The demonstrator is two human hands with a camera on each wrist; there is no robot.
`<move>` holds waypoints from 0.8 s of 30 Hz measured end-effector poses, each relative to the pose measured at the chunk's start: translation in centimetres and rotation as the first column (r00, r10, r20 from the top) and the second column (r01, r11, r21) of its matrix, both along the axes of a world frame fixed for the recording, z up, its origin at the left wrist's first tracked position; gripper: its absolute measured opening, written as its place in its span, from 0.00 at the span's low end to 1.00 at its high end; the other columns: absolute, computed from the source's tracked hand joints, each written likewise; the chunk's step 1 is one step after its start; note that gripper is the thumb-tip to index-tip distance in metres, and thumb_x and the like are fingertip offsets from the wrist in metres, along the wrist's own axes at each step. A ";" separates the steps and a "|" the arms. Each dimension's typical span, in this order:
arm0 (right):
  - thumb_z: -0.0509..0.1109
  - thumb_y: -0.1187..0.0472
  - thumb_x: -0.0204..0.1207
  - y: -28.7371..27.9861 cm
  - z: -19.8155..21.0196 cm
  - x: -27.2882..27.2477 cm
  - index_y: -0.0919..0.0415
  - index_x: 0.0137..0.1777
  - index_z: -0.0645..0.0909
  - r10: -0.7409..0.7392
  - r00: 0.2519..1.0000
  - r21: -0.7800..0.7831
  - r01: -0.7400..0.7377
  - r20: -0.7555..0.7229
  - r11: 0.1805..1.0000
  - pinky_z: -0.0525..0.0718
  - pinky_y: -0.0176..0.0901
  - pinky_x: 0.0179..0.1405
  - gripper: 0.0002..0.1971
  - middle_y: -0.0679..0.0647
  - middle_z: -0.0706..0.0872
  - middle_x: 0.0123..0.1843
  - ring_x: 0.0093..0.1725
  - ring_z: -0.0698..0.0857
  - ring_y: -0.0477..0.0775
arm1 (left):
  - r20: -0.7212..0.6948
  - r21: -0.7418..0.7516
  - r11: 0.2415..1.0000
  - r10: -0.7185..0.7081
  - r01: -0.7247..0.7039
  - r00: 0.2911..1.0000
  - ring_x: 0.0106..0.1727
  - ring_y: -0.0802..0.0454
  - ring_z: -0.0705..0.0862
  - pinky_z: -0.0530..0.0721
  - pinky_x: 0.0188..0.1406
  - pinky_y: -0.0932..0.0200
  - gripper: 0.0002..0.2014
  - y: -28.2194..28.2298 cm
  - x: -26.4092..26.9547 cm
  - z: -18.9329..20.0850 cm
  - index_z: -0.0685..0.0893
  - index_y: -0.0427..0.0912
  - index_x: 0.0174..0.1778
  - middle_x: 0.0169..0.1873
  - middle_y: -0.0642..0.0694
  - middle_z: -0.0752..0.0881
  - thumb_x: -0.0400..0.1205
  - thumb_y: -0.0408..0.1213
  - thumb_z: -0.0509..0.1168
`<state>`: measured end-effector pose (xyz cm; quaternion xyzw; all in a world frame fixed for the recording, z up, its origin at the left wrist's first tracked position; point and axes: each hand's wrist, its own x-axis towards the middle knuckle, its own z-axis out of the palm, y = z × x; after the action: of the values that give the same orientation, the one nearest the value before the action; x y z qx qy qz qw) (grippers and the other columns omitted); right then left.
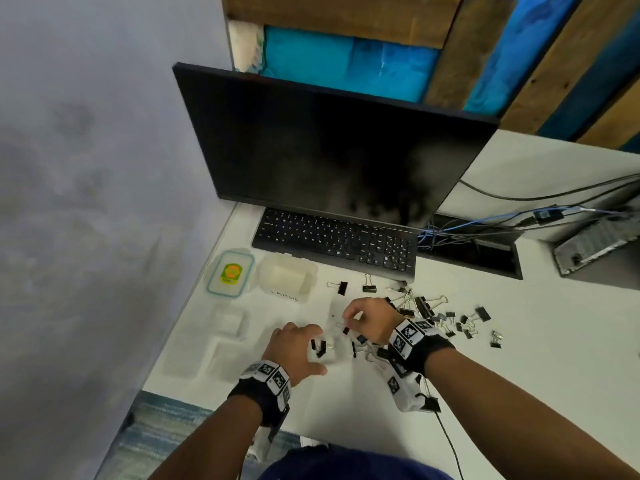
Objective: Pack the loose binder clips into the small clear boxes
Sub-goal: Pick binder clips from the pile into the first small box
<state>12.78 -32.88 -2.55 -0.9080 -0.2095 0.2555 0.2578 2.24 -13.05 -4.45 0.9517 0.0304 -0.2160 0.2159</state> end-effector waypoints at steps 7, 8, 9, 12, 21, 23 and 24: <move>0.63 0.61 0.81 -5.5 0.1 0.3 0.51 0.50 0.84 -0.136 0.990 -0.152 0.141 0.044 0.978 0.82 0.39 0.49 0.08 0.46 0.88 0.48 0.48 0.85 0.48 | 0.082 0.116 0.992 -0.068 0.058 0.994 0.61 0.51 0.76 0.69 0.57 0.51 0.31 -0.1 0.5 -0.7 0.70 0.58 0.67 0.58 0.57 0.83 0.70 0.65 0.66; 0.64 0.60 0.81 -6.0 0.1 0.2 0.50 0.49 0.83 -0.141 0.989 -0.177 0.146 0.041 0.973 0.81 0.38 0.48 0.07 0.45 0.86 0.46 0.47 0.84 0.48 | 0.089 0.118 0.991 -0.066 0.056 0.994 0.61 0.51 0.76 0.69 0.56 0.51 0.31 0.0 0.5 -0.7 0.70 0.58 0.66 0.57 0.57 0.83 0.70 0.65 0.66; 0.64 0.60 0.80 -6.4 0.1 0.1 0.49 0.48 0.81 -0.143 0.989 -0.194 0.147 0.036 0.970 0.80 0.38 0.47 0.06 0.44 0.85 0.45 0.46 0.83 0.47 | 0.088 0.114 0.992 -0.071 0.061 0.994 0.61 0.51 0.76 0.69 0.56 0.51 0.31 0.0 0.4 -0.7 0.70 0.58 0.67 0.58 0.57 0.83 0.71 0.65 0.67; 0.67 0.61 0.77 -6.6 -0.1 -0.3 0.49 0.49 0.82 -0.120 0.993 -0.176 0.118 0.001 0.977 0.84 0.39 0.46 0.06 0.45 0.86 0.45 0.45 0.84 0.47 | 0.056 0.095 0.990 -0.109 0.104 0.992 0.65 0.51 0.75 0.69 0.62 0.52 0.33 -0.1 0.7 -0.4 0.70 0.58 0.71 0.62 0.57 0.82 0.71 0.63 0.69; 0.66 0.61 0.78 -2.5 -0.8 -0.8 0.55 0.54 0.85 -0.008 1.000 -0.076 0.008 0.001 0.997 0.85 0.37 0.47 0.08 0.48 0.90 0.49 0.46 0.85 0.47 | 0.139 -0.032 0.996 0.087 -0.083 0.986 0.66 0.51 0.75 0.73 0.68 0.55 0.35 0.3 0.8 -0.2 0.72 0.52 0.73 0.67 0.54 0.79 0.72 0.60 0.71; 0.66 0.60 0.79 -2.6 -1.0 -0.8 0.54 0.54 0.84 -0.016 1.000 -0.079 0.017 0.006 0.997 0.84 0.37 0.46 0.08 0.48 0.89 0.49 0.45 0.85 0.47 | 0.128 -0.027 0.999 0.033 -0.029 0.991 0.67 0.51 0.75 0.72 0.69 0.55 0.36 0.4 0.6 -0.2 0.71 0.52 0.74 0.68 0.54 0.78 0.72 0.60 0.70; 0.66 0.60 0.79 -2.7 -1.1 -0.8 0.54 0.54 0.84 -0.018 1.000 -0.087 0.018 0.002 0.996 0.84 0.38 0.46 0.08 0.48 0.89 0.49 0.46 0.85 0.48 | 0.123 -0.011 1.000 -0.014 0.016 0.992 0.68 0.51 0.75 0.71 0.70 0.55 0.36 0.4 0.5 -0.2 0.69 0.52 0.75 0.69 0.54 0.77 0.73 0.61 0.69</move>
<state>12.00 -35.60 -3.64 -0.9203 -0.1901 0.2617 0.2200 2.71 -12.66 -4.61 0.9621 0.0085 -0.1587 0.2214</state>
